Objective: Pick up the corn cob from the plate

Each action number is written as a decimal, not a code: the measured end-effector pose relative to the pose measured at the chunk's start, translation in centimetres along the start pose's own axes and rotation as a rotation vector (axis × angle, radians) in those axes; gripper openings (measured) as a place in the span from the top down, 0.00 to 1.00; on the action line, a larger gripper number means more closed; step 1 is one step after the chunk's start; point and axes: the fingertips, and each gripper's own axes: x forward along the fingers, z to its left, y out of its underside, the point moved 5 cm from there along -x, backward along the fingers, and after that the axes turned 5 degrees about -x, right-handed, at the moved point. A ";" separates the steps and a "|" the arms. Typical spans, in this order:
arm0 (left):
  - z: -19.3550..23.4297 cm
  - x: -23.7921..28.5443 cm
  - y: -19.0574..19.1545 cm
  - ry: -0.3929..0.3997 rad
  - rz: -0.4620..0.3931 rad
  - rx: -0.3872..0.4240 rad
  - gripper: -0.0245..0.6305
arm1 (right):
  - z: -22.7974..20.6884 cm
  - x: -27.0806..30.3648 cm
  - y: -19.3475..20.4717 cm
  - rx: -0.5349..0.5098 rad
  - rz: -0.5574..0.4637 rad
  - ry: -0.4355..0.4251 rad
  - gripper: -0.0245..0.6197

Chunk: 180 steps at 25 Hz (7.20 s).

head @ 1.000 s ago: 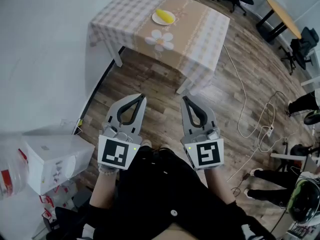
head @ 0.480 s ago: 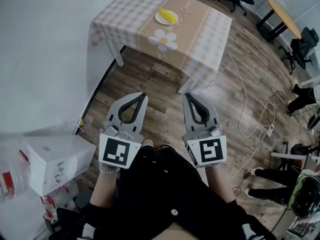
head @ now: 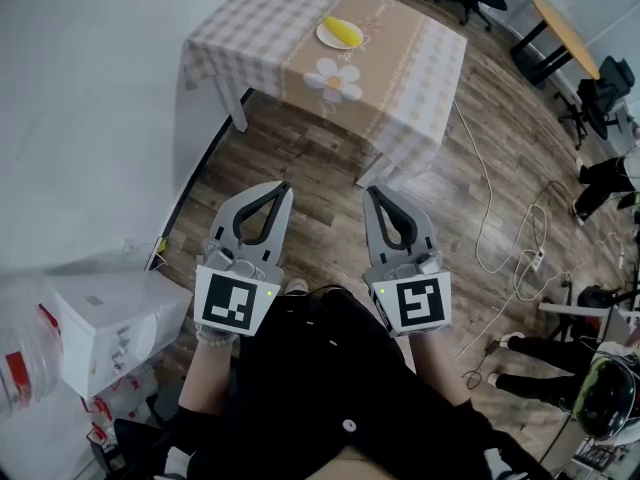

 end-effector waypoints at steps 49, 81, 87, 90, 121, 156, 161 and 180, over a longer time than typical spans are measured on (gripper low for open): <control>5.3 7.4 0.5 -0.044 0.007 0.017 0.96 | -4.9 9.1 1.1 -0.025 0.011 -0.042 0.90; 12.2 26.7 -0.8 -0.207 0.041 0.009 0.96 | -19.9 26.1 3.2 -0.043 -0.027 -0.221 0.90; 11.8 28.3 -0.8 -0.192 0.058 0.019 0.96 | -21.5 26.7 4.0 -0.031 -0.024 -0.211 0.90; 11.9 29.1 -0.9 -0.184 0.062 0.024 0.96 | -22.3 26.8 4.3 -0.022 -0.030 -0.193 0.90; 20.3 41.0 -0.5 0.052 0.062 0.087 0.96 | -27.9 33.4 6.1 0.042 0.082 0.032 0.90; 31.4 57.8 6.0 0.604 0.135 0.354 0.89 | -30.3 45.7 6.8 0.152 0.260 0.355 0.90; 31.0 58.8 6.9 0.688 0.142 0.397 0.80 | -30.3 45.8 7.1 0.166 0.272 0.376 0.90; 27.5 61.6 13.4 0.989 0.313 0.733 0.61 | -30.5 45.3 9.5 0.225 0.307 0.350 0.90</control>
